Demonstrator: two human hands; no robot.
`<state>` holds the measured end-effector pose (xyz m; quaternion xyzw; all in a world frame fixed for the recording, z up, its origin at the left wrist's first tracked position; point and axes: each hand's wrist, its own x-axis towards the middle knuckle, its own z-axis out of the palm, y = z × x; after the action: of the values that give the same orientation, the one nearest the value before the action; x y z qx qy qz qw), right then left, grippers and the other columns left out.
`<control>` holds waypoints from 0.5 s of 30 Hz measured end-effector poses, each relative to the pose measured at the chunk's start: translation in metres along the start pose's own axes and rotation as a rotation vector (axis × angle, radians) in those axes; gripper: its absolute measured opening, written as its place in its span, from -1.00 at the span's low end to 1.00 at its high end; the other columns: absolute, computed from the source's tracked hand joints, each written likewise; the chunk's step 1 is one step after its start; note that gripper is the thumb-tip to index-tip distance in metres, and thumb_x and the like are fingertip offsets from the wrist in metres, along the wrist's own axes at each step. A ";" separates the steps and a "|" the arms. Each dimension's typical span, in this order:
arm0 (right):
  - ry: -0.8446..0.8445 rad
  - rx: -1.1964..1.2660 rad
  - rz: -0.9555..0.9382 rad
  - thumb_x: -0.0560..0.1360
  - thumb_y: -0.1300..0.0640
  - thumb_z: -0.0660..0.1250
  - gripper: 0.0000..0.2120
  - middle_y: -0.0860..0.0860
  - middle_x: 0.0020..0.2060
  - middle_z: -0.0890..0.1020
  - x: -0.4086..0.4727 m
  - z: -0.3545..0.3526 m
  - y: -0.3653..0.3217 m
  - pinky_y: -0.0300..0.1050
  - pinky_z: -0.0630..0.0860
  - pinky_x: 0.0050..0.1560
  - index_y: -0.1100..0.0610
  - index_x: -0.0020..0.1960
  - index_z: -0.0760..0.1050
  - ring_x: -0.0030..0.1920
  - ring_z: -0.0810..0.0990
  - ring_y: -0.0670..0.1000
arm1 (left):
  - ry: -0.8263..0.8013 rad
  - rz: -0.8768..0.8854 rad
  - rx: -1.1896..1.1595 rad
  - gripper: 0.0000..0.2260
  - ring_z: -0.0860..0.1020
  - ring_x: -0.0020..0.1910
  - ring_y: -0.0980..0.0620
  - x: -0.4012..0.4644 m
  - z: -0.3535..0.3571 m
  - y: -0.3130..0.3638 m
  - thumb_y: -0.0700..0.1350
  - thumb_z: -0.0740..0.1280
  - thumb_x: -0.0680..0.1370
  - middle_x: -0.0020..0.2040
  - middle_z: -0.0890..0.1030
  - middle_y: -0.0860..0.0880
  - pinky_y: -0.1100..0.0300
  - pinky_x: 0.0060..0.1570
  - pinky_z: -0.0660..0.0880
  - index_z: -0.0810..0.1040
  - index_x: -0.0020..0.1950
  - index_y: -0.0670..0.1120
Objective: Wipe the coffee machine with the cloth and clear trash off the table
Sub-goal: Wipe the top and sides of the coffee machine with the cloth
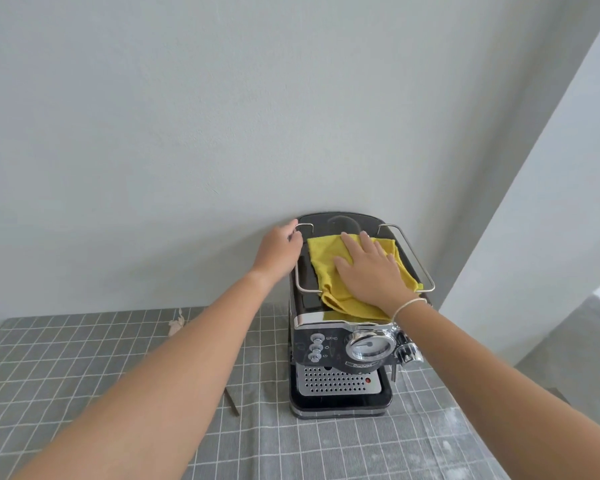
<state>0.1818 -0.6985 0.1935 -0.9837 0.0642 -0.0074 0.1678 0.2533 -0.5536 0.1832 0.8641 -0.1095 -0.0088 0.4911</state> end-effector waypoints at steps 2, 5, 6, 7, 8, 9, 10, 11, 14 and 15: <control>0.008 0.024 0.006 0.59 -0.03 -0.08 -0.50 0.07 0.55 -0.01 0.018 0.001 -0.001 0.19 -0.08 0.49 -0.05 0.52 -0.05 0.54 -0.03 0.17 | 0.001 -0.003 -0.003 -0.59 0.48 0.23 0.04 0.001 0.000 0.000 -0.15 0.06 0.61 0.35 0.48 -0.07 0.37 0.07 0.24 0.26 0.47 -0.13; 0.060 0.073 0.028 0.60 0.04 -0.08 -0.51 0.10 0.53 0.08 0.054 0.002 -0.003 0.20 -0.01 0.48 -0.02 0.52 -0.04 0.52 0.05 0.19 | -0.003 -0.008 0.001 -0.59 0.43 0.30 0.03 0.002 0.001 -0.001 -0.15 0.06 0.61 0.44 0.38 -0.08 0.38 0.11 0.19 0.25 0.47 -0.13; 0.084 0.086 0.027 0.59 0.07 -0.07 -0.51 0.11 0.52 0.13 0.065 0.003 -0.004 0.19 0.04 0.48 -0.01 0.52 -0.02 0.50 0.10 0.20 | -0.004 -0.008 0.000 -0.59 0.39 0.37 0.02 0.002 0.001 -0.002 -0.15 0.06 0.61 0.46 0.36 -0.08 0.37 0.14 0.18 0.26 0.47 -0.13; 0.104 0.101 0.016 0.59 0.10 -0.06 -0.52 0.12 0.50 0.20 0.075 0.004 -0.004 0.18 0.10 0.47 0.00 0.50 0.03 0.48 0.16 0.21 | -0.005 -0.007 -0.005 -0.60 0.34 0.42 0.01 0.002 0.001 -0.002 -0.14 0.06 0.61 0.47 0.34 -0.08 0.36 0.18 0.17 0.26 0.46 -0.13; 0.116 0.124 0.000 0.58 0.14 -0.04 -0.54 0.13 0.48 0.25 0.083 0.003 -0.004 0.15 0.16 0.45 0.01 0.48 0.10 0.46 0.21 0.21 | -0.006 -0.006 -0.008 -0.60 0.31 0.44 0.01 0.002 0.001 -0.003 -0.14 0.06 0.61 0.47 0.34 -0.08 0.36 0.20 0.16 0.26 0.46 -0.13; 0.120 0.149 -0.016 0.58 0.16 -0.03 -0.55 0.14 0.45 0.29 0.090 0.003 -0.004 0.13 0.20 0.43 0.01 0.46 0.16 0.44 0.26 0.19 | -0.007 -0.009 -0.012 -0.60 0.30 0.45 0.00 0.003 0.001 -0.003 -0.14 0.06 0.61 0.47 0.34 -0.08 0.35 0.21 0.16 0.26 0.46 -0.13; 0.119 0.167 -0.027 0.58 0.17 -0.02 -0.56 0.14 0.44 0.33 0.095 0.002 -0.004 0.10 0.23 0.42 0.02 0.44 0.21 0.42 0.29 0.18 | -0.007 -0.011 -0.014 -0.60 0.31 0.44 0.00 0.003 0.002 -0.004 -0.14 0.07 0.61 0.46 0.35 -0.09 0.35 0.20 0.17 0.26 0.46 -0.13; 0.116 0.173 -0.031 0.58 0.18 -0.02 -0.58 0.13 0.42 0.36 0.099 0.002 -0.004 0.08 0.25 0.41 0.03 0.42 0.25 0.40 0.32 0.17 | -0.008 -0.013 -0.015 -0.60 0.32 0.44 -0.01 0.004 0.002 -0.004 -0.14 0.07 0.61 0.46 0.36 -0.09 0.35 0.19 0.17 0.27 0.46 -0.13; 0.107 0.124 -0.031 0.57 0.15 -0.02 -0.60 0.13 0.36 0.42 0.099 0.001 -0.006 0.08 0.26 0.39 0.09 0.38 0.32 0.36 0.35 0.18 | -0.009 -0.006 -0.013 -0.60 0.32 0.44 -0.01 0.004 0.001 -0.006 -0.14 0.07 0.61 0.46 0.36 -0.08 0.35 0.18 0.17 0.27 0.46 -0.12; 0.100 0.090 -0.032 0.57 0.11 -0.01 -0.59 0.13 0.36 0.41 0.094 0.002 -0.008 0.10 0.24 0.39 0.09 0.38 0.32 0.37 0.33 0.18 | -0.004 -0.002 -0.011 -0.60 0.32 0.43 0.00 0.004 0.000 -0.006 -0.14 0.07 0.61 0.46 0.36 -0.08 0.35 0.19 0.18 0.27 0.46 -0.12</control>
<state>0.2762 -0.7024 0.1936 -0.9745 0.0564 -0.0621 0.2080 0.2588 -0.5518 0.1780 0.8615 -0.1094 -0.0114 0.4957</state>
